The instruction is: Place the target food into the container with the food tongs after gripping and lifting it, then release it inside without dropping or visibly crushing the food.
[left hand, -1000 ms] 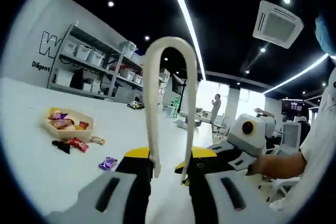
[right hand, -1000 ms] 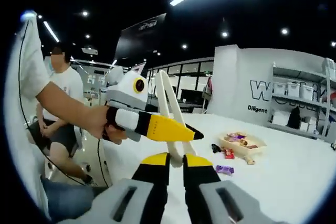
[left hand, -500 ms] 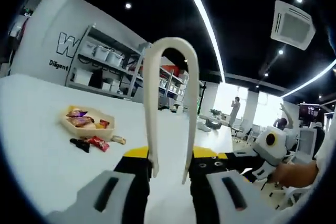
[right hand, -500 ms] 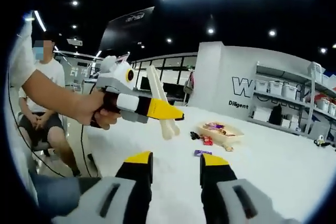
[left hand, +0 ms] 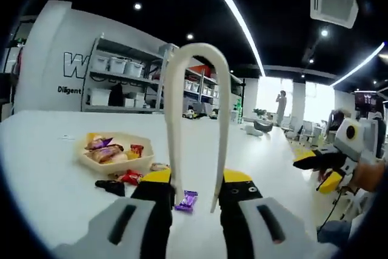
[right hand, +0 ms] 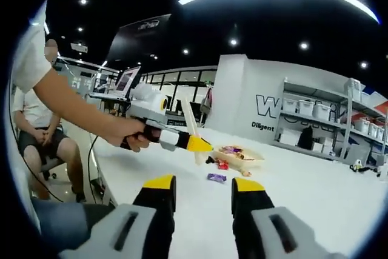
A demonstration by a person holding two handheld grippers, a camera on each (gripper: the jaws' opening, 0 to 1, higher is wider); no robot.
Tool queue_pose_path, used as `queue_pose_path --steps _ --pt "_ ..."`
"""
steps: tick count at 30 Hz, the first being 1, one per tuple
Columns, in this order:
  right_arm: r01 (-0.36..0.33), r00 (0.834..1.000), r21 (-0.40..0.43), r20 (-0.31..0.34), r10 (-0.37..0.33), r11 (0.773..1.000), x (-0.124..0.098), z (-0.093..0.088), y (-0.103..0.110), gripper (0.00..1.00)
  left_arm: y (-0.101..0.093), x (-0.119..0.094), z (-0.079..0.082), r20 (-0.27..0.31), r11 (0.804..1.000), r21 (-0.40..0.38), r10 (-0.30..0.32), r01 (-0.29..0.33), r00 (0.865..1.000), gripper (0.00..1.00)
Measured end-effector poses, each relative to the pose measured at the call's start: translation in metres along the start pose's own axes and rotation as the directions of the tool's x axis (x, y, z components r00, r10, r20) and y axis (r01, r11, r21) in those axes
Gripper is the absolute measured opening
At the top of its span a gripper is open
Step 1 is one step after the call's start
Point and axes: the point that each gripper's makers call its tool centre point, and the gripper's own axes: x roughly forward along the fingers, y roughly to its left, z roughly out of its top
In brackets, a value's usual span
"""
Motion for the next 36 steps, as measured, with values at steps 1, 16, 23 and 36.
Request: queue_pose_path --steps 1,16,23,36 --pt "0.003 1.000 -0.001 0.005 -0.003 1.000 -0.002 -0.001 -0.001 0.33 0.001 0.006 0.004 0.011 1.000 -0.019 -0.007 0.007 1.000 0.27" --pt "0.045 0.999 0.004 0.002 -0.045 0.999 -0.011 -0.002 -0.018 0.31 -0.007 0.034 -0.020 -0.103 0.998 0.047 -0.037 0.042 0.994 0.29" --pt "0.042 0.999 0.001 0.013 -0.042 0.999 -0.008 0.004 -0.019 0.31 -0.004 0.034 -0.036 -0.161 0.997 0.051 -0.042 0.051 0.986 0.29" --pt "0.036 0.999 0.000 0.009 -0.036 0.999 -0.006 0.006 -0.019 0.30 0.004 0.031 -0.038 -0.218 1.000 -0.012 -0.022 0.020 0.976 0.20"
